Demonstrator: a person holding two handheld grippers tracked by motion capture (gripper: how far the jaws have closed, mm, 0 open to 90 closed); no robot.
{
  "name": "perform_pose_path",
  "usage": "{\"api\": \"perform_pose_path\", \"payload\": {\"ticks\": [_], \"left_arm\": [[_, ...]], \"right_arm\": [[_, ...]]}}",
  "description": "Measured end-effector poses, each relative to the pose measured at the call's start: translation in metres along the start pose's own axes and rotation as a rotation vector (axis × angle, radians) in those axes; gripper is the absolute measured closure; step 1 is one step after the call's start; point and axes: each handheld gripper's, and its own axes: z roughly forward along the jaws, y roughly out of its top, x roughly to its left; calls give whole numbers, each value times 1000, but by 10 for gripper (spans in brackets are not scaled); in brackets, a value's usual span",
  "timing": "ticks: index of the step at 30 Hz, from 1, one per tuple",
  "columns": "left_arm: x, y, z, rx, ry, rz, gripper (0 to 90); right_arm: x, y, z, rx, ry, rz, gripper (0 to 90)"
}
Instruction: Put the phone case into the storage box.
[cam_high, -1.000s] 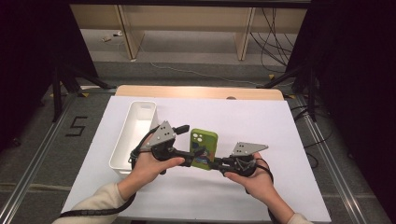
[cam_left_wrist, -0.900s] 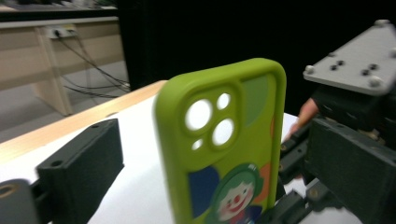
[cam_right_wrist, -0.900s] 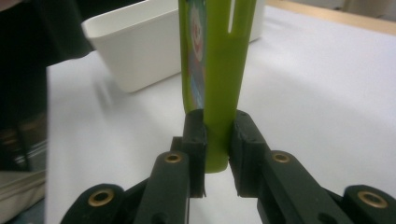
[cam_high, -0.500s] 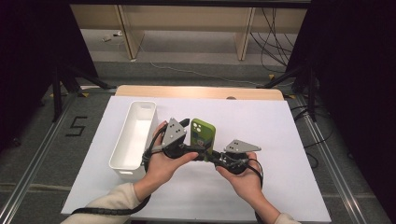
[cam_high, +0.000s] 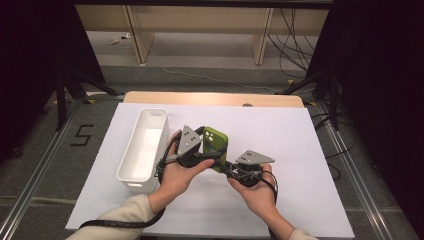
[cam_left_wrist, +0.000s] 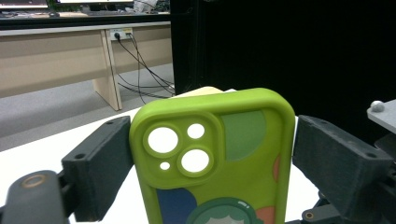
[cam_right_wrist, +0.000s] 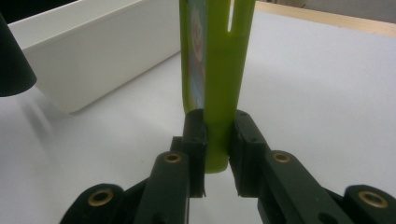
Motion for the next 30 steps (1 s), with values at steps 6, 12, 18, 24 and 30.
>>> {"api": "perform_pose_path", "payload": {"ticks": [6, 12, 18, 24, 30], "left_arm": [[0, -1, 2, 3, 0, -6, 138], [1, -2, 3, 7, 5, -8, 134], [2, -4, 5, 21, 13, -17, 121], [2, -4, 6, 21, 8, -15, 134], [3, -3, 5, 23, -3, -15, 146]], "right_arm": [[0, -1, 1, 1, -12, -2, 783], [1, -1, 1, 2, -18, -6, 783], [3, -1, 2, 1, -14, -7, 783], [3, -1, 2, 2, -17, -12, 783], [3, -2, 2, 5, -13, -26, 778]]}}
